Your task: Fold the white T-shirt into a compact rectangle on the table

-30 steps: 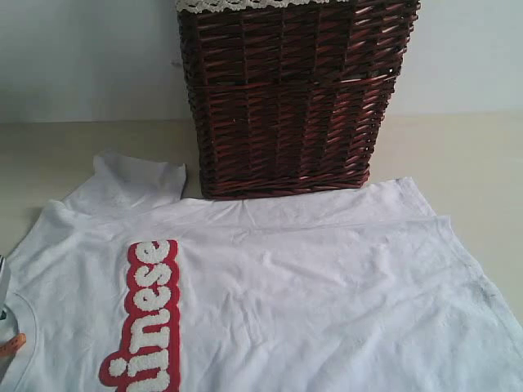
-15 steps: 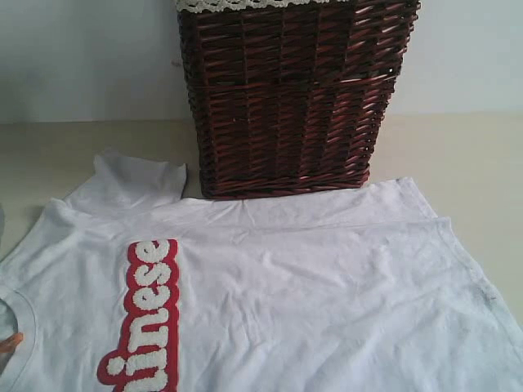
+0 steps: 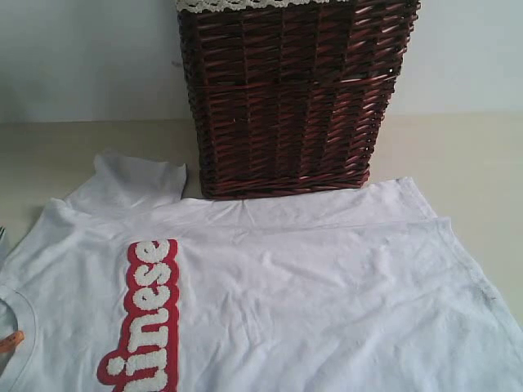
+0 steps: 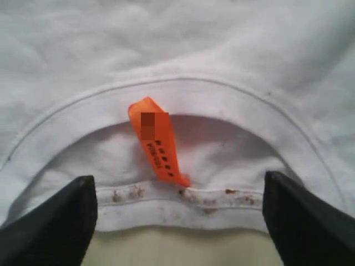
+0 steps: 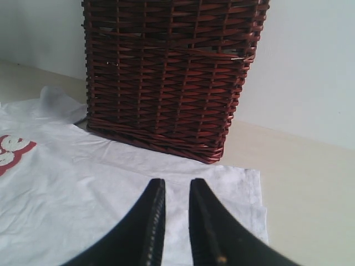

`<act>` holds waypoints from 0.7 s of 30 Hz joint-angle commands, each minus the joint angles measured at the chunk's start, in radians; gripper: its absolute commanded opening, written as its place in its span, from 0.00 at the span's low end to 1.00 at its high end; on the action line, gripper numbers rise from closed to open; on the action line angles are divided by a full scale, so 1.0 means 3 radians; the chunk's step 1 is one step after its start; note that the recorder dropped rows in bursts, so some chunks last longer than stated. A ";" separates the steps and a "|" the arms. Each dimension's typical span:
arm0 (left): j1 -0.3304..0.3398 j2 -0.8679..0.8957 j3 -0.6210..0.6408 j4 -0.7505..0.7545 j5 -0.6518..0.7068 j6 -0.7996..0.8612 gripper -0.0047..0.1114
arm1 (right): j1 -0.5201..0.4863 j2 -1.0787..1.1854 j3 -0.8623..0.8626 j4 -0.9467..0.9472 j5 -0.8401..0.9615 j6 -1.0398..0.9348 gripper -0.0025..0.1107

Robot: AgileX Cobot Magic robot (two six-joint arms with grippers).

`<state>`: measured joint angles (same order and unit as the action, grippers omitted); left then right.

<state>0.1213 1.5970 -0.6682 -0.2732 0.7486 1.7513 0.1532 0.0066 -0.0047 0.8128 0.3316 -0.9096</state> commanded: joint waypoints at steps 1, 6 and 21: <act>-0.0009 0.0113 0.0071 0.0015 -0.0172 0.0085 0.72 | 0.0005 -0.0022 0.0016 -0.0013 -0.0005 -0.0003 0.17; -0.0009 0.0228 0.0083 0.0000 -0.0226 0.0091 0.72 | 0.0005 -0.0022 0.0016 -0.0013 -0.0005 -0.0003 0.17; -0.0009 0.0447 0.0083 0.0022 -0.0242 0.0168 0.72 | 0.0005 -0.0022 0.0016 -0.0013 -0.0005 -0.0010 0.17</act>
<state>0.1213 1.7034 -0.6511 -0.2692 0.6840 1.7998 0.1532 0.0066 -0.0047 0.8128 0.3316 -0.9096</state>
